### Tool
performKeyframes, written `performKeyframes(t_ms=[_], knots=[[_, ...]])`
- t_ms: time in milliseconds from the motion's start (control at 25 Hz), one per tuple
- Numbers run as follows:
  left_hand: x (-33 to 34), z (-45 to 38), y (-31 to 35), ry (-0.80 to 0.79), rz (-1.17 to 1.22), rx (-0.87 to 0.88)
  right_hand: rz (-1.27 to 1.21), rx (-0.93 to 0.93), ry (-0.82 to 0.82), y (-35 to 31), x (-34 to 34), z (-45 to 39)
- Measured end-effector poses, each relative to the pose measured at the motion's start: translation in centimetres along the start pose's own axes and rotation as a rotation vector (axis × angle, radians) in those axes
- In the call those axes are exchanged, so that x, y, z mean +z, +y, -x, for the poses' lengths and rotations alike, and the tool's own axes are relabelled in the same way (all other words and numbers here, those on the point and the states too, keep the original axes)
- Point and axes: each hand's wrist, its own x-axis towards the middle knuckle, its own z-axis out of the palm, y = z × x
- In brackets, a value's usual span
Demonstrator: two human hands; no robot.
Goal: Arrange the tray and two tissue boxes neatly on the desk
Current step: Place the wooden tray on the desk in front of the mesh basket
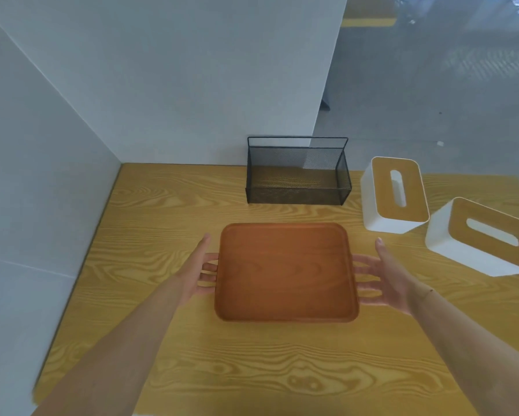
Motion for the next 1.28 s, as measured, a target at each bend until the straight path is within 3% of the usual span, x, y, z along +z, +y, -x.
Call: performKeyframes(t_ms=[200,760,880,960,1040,1280], knots=[[0.6,-2.5,1.4,0.002,-0.010,0.021,0.011,-0.023,0.080,-1.4,0.9,-1.4],[3.3,-5.5,2.3,0.024,-0.129,0.111,0.049,-0.101,0.114,-1.3,0.0,-4.3],[3.3,-5.0,0.0,0.054,-0.378,0.289,0.366,-0.262,0.230,0.8,0.7,-4.0],[3.1,-4.5,-2.8,0.175,-0.771,0.385,0.777,-0.351,0.368,3.7,0.9,-3.7],[2.6,-4.2,-5.7,0.277,-1.093,0.468,1.041,-0.406,0.407,6.8,0.9,-3.7],[2.2,-5.1,-8.3,0.348,-1.235,0.661,1.278,-0.455,0.486,9.9,1.3,-4.1]])
